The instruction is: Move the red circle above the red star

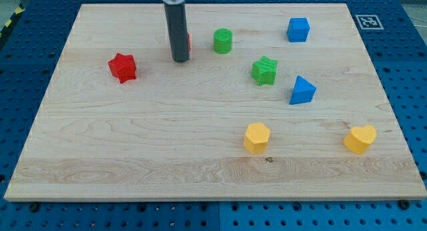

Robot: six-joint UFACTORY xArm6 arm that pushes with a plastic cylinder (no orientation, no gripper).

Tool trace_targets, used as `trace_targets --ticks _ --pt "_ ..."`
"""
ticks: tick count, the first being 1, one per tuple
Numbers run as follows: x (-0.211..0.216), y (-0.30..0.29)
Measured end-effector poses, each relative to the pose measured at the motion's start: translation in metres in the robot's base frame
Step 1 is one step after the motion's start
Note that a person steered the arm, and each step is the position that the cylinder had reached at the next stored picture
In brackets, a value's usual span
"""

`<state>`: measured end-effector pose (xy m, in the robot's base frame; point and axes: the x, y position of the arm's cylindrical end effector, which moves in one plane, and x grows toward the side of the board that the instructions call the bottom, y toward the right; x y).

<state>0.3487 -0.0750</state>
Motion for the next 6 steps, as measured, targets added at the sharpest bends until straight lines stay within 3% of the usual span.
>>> trace_targets --ticks 2,3,6 --pt "-0.003 0.03" --pt "-0.03 0.031" --pt "-0.075 -0.032"
